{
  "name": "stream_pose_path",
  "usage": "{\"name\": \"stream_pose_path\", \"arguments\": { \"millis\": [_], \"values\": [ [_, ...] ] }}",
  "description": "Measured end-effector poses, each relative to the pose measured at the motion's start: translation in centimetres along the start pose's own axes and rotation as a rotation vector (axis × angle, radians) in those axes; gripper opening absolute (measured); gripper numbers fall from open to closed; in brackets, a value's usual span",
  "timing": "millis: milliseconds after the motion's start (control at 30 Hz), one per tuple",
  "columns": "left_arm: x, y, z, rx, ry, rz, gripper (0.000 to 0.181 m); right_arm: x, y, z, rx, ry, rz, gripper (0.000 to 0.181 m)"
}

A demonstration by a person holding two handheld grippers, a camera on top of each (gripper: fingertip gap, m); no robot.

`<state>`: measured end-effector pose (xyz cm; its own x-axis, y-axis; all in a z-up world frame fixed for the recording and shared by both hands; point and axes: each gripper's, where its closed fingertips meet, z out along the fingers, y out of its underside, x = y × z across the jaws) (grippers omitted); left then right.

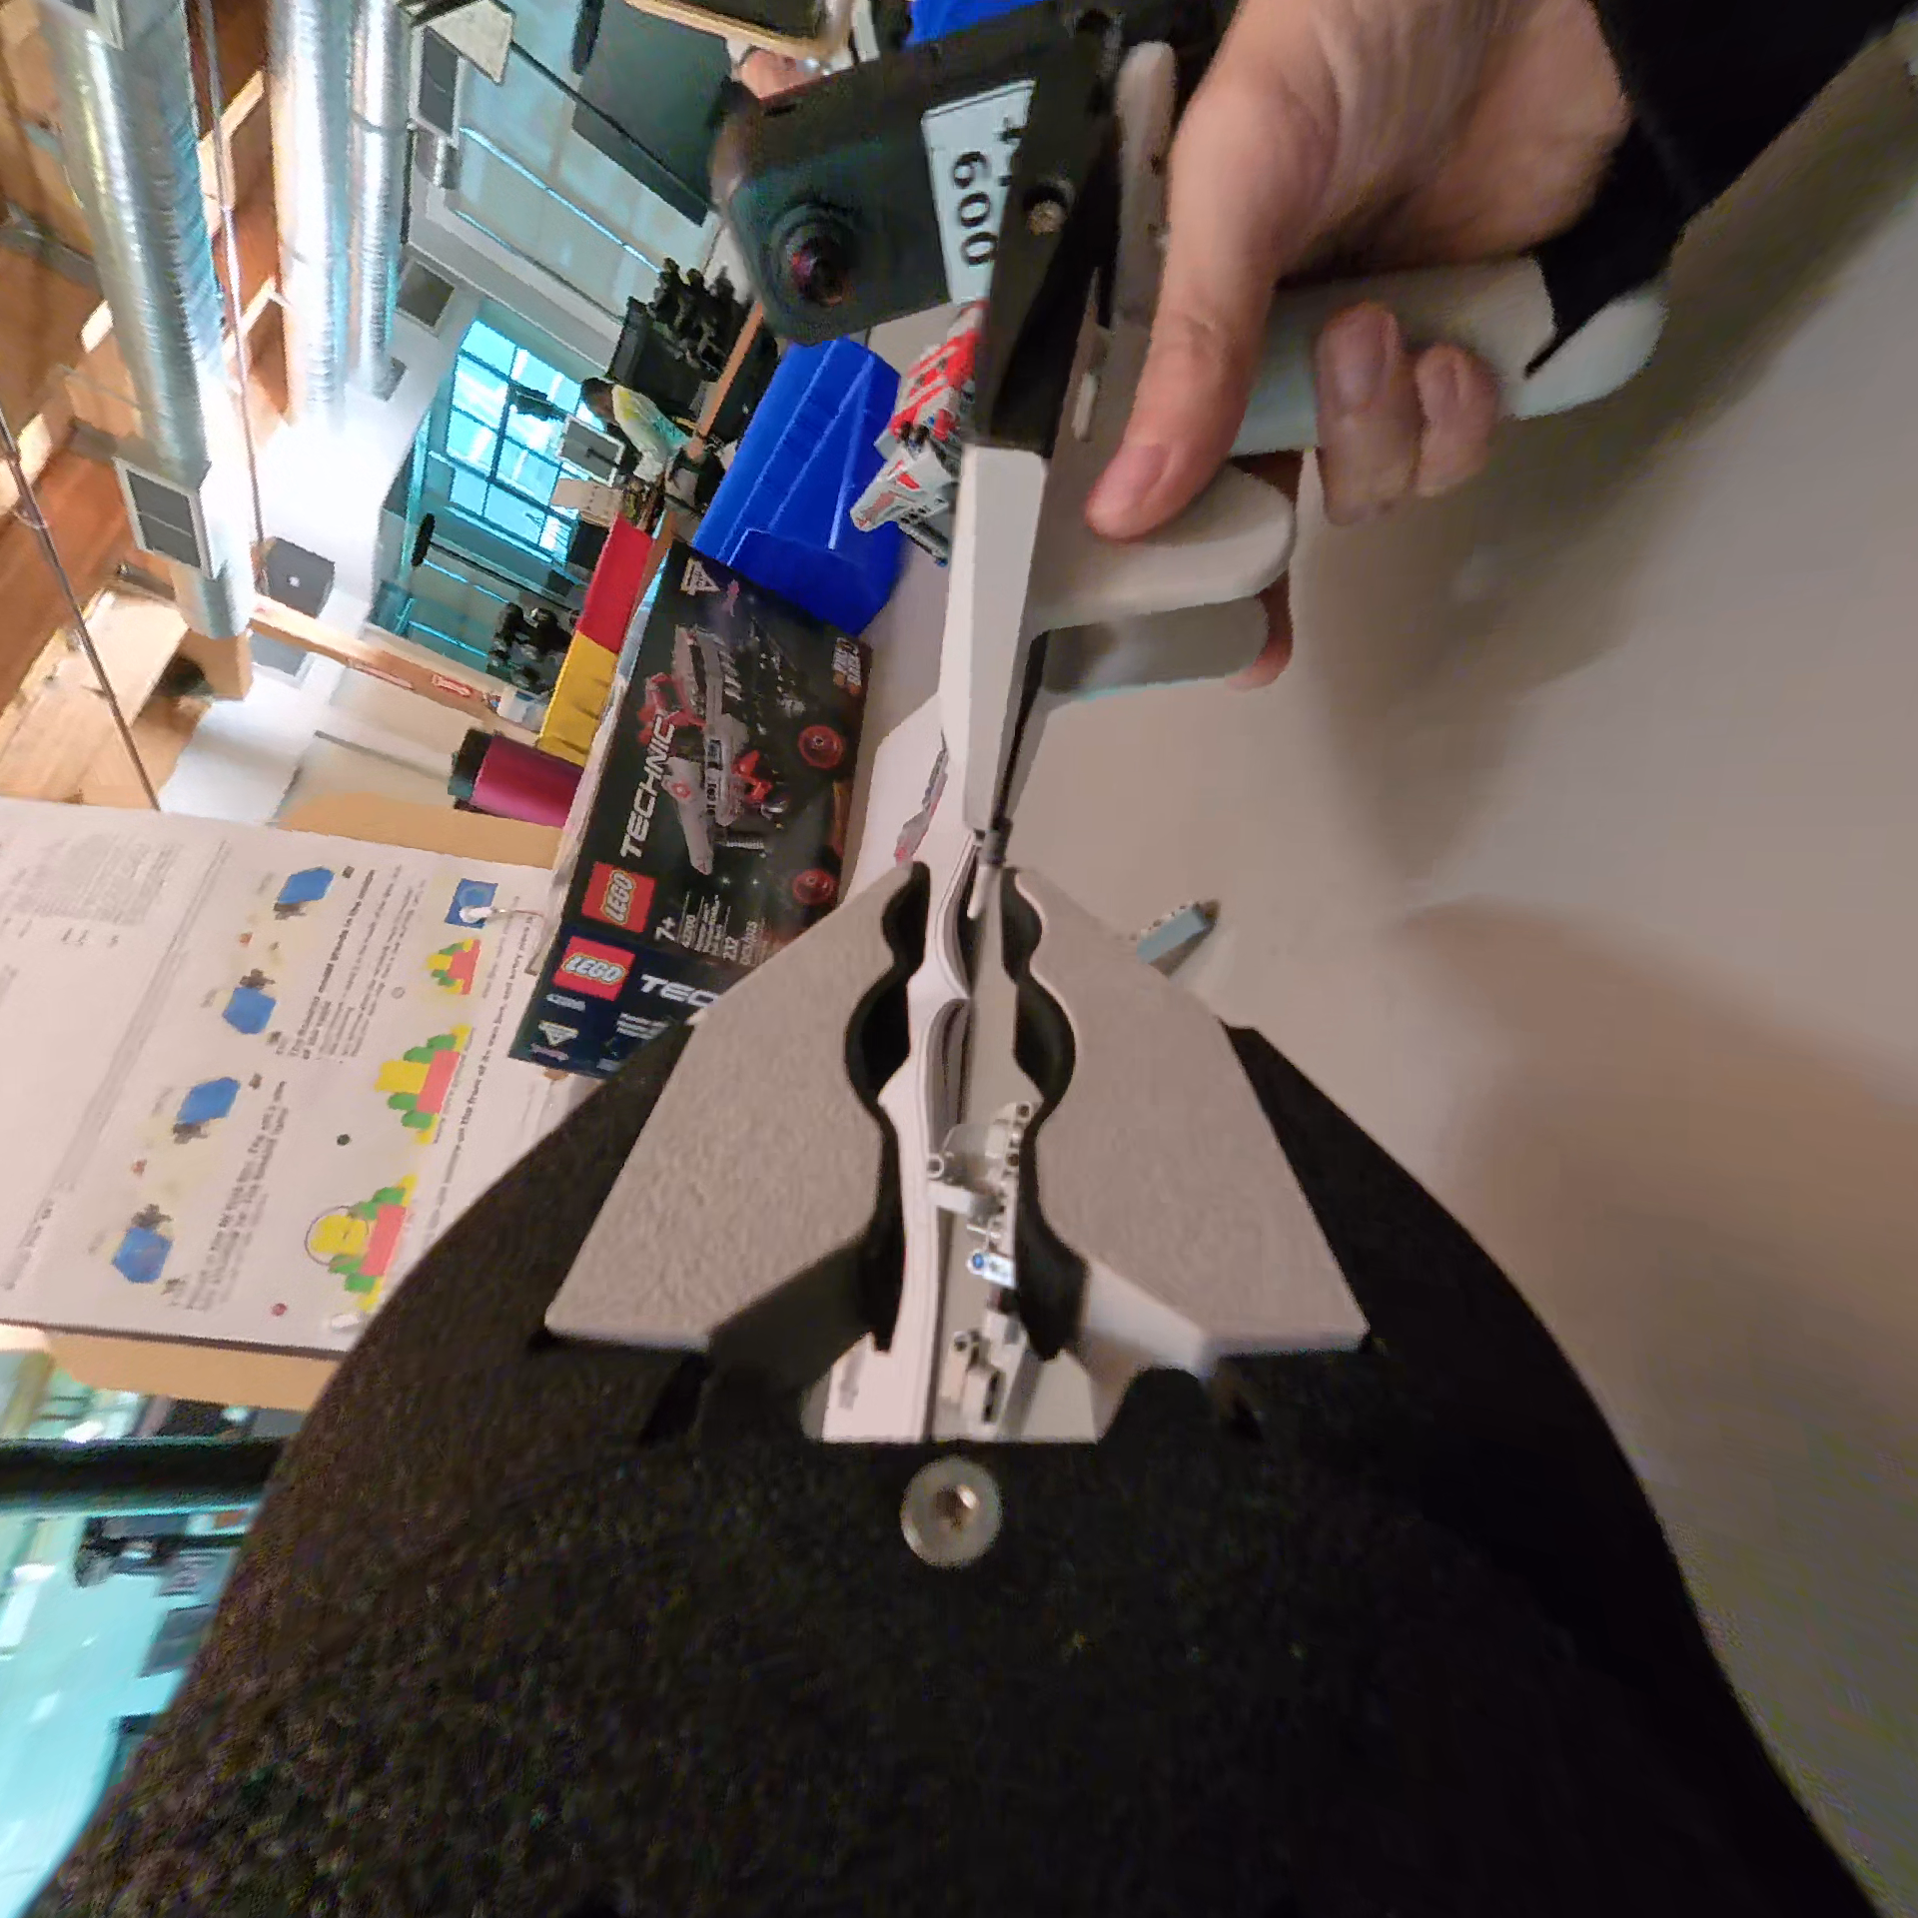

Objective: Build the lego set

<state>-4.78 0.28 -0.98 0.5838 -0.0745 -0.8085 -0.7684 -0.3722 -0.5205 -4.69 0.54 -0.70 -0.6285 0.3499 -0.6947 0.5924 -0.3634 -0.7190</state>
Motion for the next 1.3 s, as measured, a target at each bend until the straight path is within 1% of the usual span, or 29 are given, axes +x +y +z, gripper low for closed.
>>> {"name": "stream_pose_path", "arguments": {
  "millis": [33,100,167,233,300,367,433,500,600,700,767,833,900,967,1033,1133,1200,1300],
  "values": [
    [0.2,0.1,0.1,-0.018,0.008,0.044,0.009,0.0,0.2,0.1,-0.012,-0.007,0.018,0.002],
    [0.7,0.5,0.4,-0.058,0.015,0.125,0.005,-0.3,0.3,0.4,-0.007,-0.031,0.065,0.002],
    [1.0,0.8,0.5,-0.09,0.023,0.15,0.001,0.1,0.7,0.5,-0.023,-0.01,0.073,0.002],
    [1.0,0.7,0.5,-0.09,0.025,0.122,0.001,0.3,0.8,0.5,-0.023,0.002,0.072,0.002],
    [0.5,0.6,0.5,-0.074,0.02,0.01,0.001,0.0,0.4,0.5,-0.002,-0.015,0.055,0.002],
    [0.0,0.8,0.6,-0.063,0.019,-0.152,0.001,-0.1,0.1,0.4,0.001,0.004,-0.047,0.004],
    [0.1,1.2,0.6,-0.047,0.057,-0.284,0.001,0.0,0.0,0.3,-0.024,0.076,-0.226,0.015],
    [0.3,1.1,0.5,-0.014,0.095,-0.379,0.001,0.1,-0.3,0.1,-0.041,0.158,-0.425,0.016],
    [0.8,0.5,0.4,0.047,0.151,-0.458,0.001,0.0,-0.3,0.1,-0.079,0.228,-0.626,0.017],
    [1.0,0.4,0.4,0.05,0.169,-0.456,0.001,0.0,0.1,0.2,-0.131,0.264,-0.794,0.01],
    [1.1,0.4,0.4,0.047,0.169,-0.442,0.001,0.2,0.5,0.2,-0.176,0.287,-0.861,0.008],
    [1.3,0.2,0.3,0.054,0.173,-0.431,0.001,0.2,0.8,0.3,-0.191,0.285,-0.861,0.012],
    [1.4,0.2,0.4,0.045,0.176,-0.424,0.001,-0.1,1.1,0.5,-0.192,0.25,-0.834,0.012],
    [1.5,0.2,0.4,0.049,0.18,-0.426,0.001,-0.1,1.1,0.5,-0.186,0.245,-0.794,0.011],
    [1.6,0.2,0.4,0.052,0.191,-0.431,0.001,-0.2,1.3,0.5,-0.19,0.225,-0.765,0.004],
    [1.7,0.2,0.4,0.051,0.192,-0.421,0.001,-0.2,1.4,0.5,-0.195,0.209,-0.715,0.003],
    [1.7,0.3,0.4,0.047,0.189,-0.408,0.001,-0.1,1.4,0.5,-0.191,0.197,-0.641,0.003],
    [1.5,0.5,0.5,0.033,0.156,-0.37,0.001,0.1,1.3,0.5,-0.148,0.164,-0.462,0.003]
  ]
}}
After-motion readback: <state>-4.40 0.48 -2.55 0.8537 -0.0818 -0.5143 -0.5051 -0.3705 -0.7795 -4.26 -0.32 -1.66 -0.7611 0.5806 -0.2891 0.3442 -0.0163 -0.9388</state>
